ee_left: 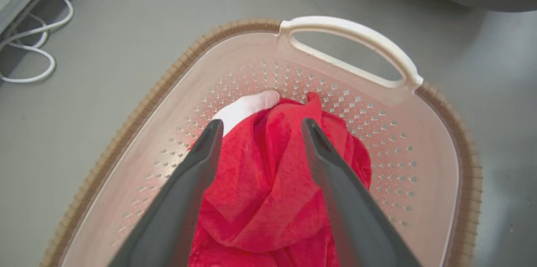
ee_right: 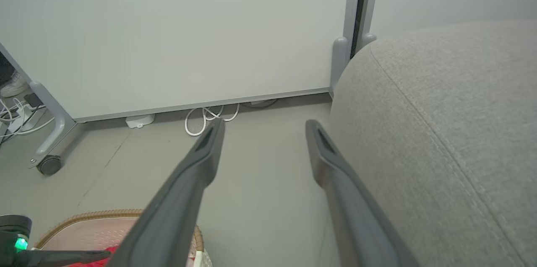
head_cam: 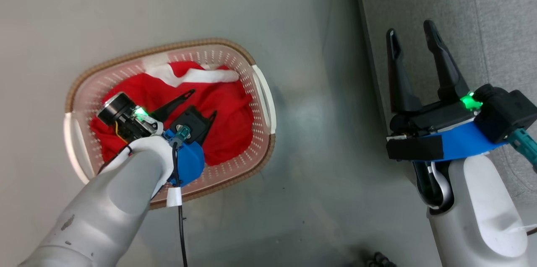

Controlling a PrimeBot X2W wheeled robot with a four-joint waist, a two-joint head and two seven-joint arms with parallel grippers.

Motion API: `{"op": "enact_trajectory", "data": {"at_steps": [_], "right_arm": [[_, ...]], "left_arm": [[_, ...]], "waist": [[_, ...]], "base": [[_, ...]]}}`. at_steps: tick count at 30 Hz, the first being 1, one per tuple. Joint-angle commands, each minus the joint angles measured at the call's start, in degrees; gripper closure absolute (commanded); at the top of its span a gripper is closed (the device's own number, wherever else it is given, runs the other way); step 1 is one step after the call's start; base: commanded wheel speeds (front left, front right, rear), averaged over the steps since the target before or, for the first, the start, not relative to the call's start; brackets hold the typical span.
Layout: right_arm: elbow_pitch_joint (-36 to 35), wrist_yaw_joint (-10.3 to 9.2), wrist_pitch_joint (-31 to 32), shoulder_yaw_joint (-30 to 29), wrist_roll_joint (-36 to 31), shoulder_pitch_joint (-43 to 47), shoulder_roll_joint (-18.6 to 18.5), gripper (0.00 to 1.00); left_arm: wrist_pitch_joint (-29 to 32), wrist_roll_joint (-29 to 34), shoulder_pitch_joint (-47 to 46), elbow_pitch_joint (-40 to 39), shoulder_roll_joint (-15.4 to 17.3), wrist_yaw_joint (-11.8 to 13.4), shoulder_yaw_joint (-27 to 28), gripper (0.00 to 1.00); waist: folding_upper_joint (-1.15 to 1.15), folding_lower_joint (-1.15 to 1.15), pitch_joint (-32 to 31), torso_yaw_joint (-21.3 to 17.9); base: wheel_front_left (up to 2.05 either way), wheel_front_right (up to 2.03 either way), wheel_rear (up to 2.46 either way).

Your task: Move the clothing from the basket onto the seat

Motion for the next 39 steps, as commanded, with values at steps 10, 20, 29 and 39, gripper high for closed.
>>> {"op": "enact_trajectory", "data": {"at_steps": [10,20,29,39], "right_arm": [[-1.5,0.02,-0.22,0.05,0.4,-3.63,-0.1,0.0],[-3.32,0.02,-0.22,-0.28,0.3,-4.72,-0.1,0.0],[-4.33,0.03,-0.22,-0.76,-0.13,-5.26,-0.1,0.0],[-3.96,0.03,-0.22,-1.26,-1.38,-4.57,-0.11,0.0]], "left_arm": [[4.77,-9.02,-6.43,6.58,1.89,-0.03,-13.54,0.0],[7.99,-12.62,-11.65,9.17,3.46,-0.03,-19.46,0.0],[11.04,-12.34,-13.5,11.27,2.25,-0.03,-20.55,1.0],[7.65,-12.31,-12.76,11.24,0.18,-0.03,-20.8,1.0]], "waist": [[0.0,-0.01,7.94,-1.93],[0.0,-0.01,13.73,-3.14],[0.0,-0.01,15.68,-2.96],[0.0,-0.01,12.57,-0.93]], "base": [[0.0,0.0,0.0],[0.0,0.0,0.0],[0.0,0.0,0.0],[0.0,0.0,0.0]]}}
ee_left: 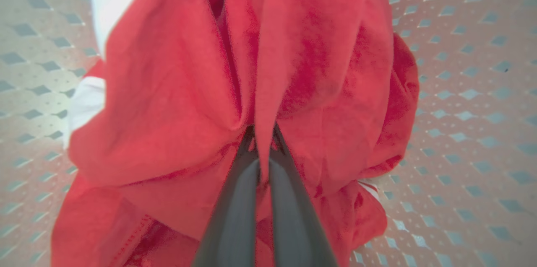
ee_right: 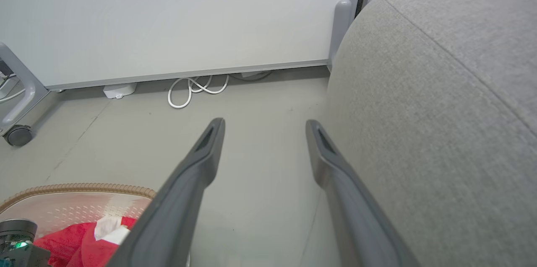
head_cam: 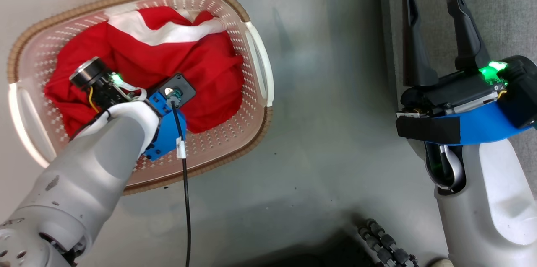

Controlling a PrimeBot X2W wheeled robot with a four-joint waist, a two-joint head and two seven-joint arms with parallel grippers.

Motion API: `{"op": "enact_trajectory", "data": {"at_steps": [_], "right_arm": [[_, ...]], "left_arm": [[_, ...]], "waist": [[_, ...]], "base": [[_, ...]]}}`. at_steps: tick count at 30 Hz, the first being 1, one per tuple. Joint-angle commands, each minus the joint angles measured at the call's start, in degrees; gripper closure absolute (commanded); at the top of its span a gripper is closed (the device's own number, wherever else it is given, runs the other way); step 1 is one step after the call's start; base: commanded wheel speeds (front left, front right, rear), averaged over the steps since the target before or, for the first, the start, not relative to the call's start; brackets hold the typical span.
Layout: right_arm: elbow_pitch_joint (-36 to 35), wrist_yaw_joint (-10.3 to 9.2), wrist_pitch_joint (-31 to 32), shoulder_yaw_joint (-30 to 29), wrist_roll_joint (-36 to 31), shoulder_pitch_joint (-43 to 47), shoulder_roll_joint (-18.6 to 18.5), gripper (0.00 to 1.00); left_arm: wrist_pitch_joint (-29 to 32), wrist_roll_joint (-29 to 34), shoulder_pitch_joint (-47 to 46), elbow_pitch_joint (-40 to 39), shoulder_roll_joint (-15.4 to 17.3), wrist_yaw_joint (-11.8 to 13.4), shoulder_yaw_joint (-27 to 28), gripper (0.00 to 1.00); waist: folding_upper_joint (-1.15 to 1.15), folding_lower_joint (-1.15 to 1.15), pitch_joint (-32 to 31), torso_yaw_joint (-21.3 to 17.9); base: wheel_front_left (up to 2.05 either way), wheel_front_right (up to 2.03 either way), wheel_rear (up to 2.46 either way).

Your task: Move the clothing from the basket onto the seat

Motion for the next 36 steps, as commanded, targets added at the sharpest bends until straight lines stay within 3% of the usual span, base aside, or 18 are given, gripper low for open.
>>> {"op": "enact_trajectory", "data": {"at_steps": [1,9,16,24,36], "right_arm": [[0.28,0.01,-0.22,-0.43,-0.63,0.02,-0.12,0.0],[1.65,0.01,-0.22,-1.16,-2.92,2.06,-0.14,0.0],[3.04,0.01,-0.22,-1.94,-4.51,4.26,-0.14,0.0],[4.7,0.01,-0.22,-2.46,-5.02,8.09,-0.14,0.0],[6.46,0.01,-0.22,-3.24,-4.57,14.2,-0.15,0.0]], "left_arm": [[-1.24,-0.3,-0.02,-0.14,-0.59,-0.03,-0.16,1.0],[-7.56,-2.84,0.76,-0.42,-4.2,0.01,0.58,1.0],[-8.59,-4.66,1.87,-4.35,-6.41,1.42,3.91,1.0],[-8.65,-3.41,6.54,-15.0,-4.25,4.09,10.29,1.0],[-8.66,-0.94,10.87,-26.95,-3.73,4.43,22.28,1.0]], "waist": [[0.0,0.0,-1.6,1.15],[0.0,0.0,-8.79,4.8],[0.0,0.0,-15.71,7.95],[0.0,0.0,-25.03,10.22],[0.0,0.0,-36.67,12.05]], "base": [[0.0,0.0,0.0],[0.0,0.0,0.0],[0.0,0.0,0.0],[0.0,0.0,0.0],[0.0,0.0,0.0]]}}
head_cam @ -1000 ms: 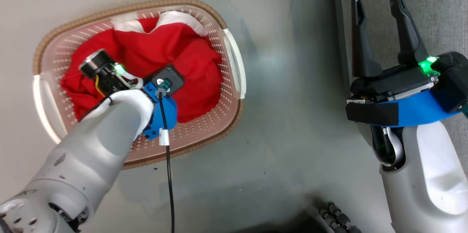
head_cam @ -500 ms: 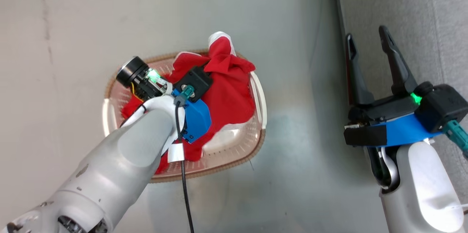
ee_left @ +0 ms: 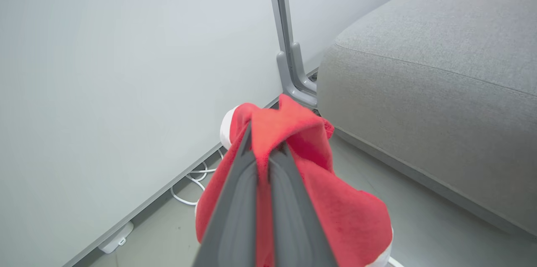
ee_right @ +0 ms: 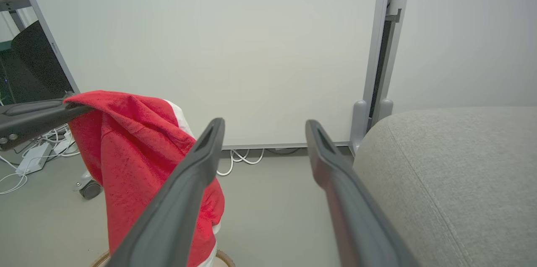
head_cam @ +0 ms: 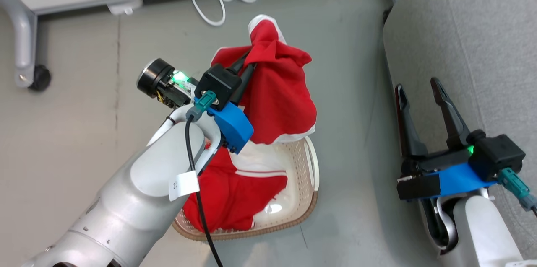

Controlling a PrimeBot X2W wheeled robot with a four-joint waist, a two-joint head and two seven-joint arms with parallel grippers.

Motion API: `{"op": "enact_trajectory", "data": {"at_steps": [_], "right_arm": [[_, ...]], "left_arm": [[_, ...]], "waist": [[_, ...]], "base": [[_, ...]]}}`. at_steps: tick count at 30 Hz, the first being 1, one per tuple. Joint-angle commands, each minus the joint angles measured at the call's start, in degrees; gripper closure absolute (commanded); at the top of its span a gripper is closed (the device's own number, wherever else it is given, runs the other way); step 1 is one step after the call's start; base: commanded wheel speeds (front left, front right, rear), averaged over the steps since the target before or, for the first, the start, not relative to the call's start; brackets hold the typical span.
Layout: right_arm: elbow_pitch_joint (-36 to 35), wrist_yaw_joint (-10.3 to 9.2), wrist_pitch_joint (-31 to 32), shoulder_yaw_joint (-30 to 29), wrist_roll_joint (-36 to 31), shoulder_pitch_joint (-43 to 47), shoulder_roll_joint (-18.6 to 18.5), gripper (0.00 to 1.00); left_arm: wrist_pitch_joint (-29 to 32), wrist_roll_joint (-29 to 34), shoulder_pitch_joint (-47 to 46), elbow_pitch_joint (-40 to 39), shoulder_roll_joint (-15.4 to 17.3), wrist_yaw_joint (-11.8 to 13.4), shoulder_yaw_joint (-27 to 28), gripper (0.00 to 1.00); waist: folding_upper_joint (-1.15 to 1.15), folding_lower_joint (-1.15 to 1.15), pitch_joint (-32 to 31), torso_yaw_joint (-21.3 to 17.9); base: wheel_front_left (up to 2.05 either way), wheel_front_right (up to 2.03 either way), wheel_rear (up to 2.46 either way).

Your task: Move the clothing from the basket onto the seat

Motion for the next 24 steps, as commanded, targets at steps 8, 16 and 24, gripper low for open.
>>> {"op": "enact_trajectory", "data": {"at_steps": [8,16,24], "right_arm": [[0.87,0.01,-0.22,-1.27,1.03,5.11,-0.17,0.0],[1.23,0.01,-0.22,-2.08,1.73,8.91,-0.17,0.0],[1.31,0.01,-0.22,-2.31,1.91,10.74,-0.17,0.0]], "left_arm": [[-0.21,2.53,2.42,-4.32,-1.25,-1.48,4.71,1.0],[-0.21,4.57,4.12,-6.49,-1.71,-2.8,5.7,1.0],[-0.22,5.26,5.97,-8.5,-2.3,-3.53,5.87,1.0]], "waist": [[0.0,0.01,-9.05,0.87],[0.0,0.01,-13.24,1.05],[0.0,0.01,-15.5,1.77]], "base": [[0.0,0.0,0.0],[0.0,0.0,0.0],[0.0,0.0,0.0]]}}
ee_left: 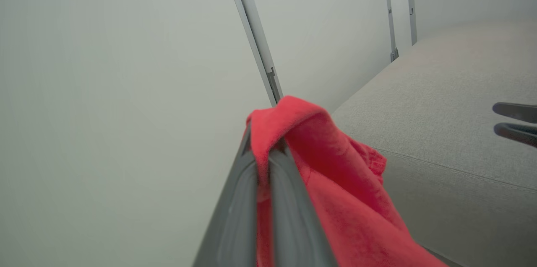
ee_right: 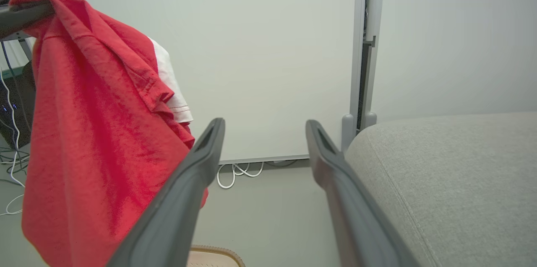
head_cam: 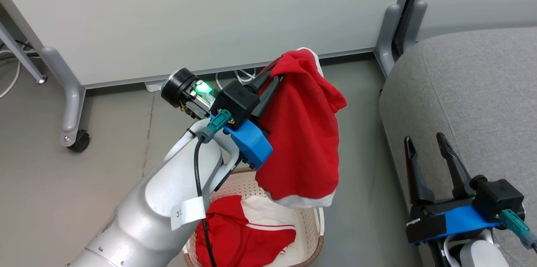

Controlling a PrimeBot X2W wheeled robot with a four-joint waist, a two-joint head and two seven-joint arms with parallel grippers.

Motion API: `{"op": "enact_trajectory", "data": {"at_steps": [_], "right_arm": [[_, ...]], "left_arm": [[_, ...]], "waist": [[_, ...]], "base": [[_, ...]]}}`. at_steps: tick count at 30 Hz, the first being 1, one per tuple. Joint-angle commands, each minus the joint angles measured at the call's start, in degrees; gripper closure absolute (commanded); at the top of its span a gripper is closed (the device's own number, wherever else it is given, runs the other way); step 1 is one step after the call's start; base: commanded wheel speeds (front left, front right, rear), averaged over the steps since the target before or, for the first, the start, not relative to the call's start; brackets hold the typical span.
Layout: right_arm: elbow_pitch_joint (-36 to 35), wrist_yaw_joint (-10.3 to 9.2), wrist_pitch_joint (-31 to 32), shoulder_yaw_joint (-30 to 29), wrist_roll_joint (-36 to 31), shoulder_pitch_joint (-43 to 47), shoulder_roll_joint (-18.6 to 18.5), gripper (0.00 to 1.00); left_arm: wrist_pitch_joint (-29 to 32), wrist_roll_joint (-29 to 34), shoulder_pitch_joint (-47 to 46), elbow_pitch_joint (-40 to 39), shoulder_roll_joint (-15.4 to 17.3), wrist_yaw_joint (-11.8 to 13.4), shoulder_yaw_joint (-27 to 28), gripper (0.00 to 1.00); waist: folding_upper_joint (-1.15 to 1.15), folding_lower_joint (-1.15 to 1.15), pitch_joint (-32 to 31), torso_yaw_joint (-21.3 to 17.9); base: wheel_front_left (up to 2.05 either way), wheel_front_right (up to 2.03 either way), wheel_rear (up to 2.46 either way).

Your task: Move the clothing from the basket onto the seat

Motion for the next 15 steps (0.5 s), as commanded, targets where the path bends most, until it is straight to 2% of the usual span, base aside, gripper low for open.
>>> {"op": "enact_trajectory", "data": {"at_steps": [1,8,15], "right_arm": [[-0.08,0.01,-0.22,0.0,0.04,0.62,-0.16,0.0],[-0.9,0.01,-0.22,2.2,-1.32,-1.74,-0.16,0.0],[-0.93,0.01,-0.21,8.79,-2.27,-8.33,-1.78,0.0]], "left_arm": [[-0.17,0.15,0.58,-0.45,-0.18,-0.31,0.15,1.0],[-0.16,0.64,1.12,-1.17,-0.45,-0.59,0.5,1.0],[-0.17,1.2,0.7,-1.35,-0.83,-0.77,0.99,1.0]], "waist": [[0.0,0.01,-0.25,0.17],[0.0,0.01,-0.44,0.22],[0.0,0.01,0.14,0.16]], "base": [[0.0,0.0,0.0],[0.0,0.0,0.0],[0.0,0.0,0.0]]}}
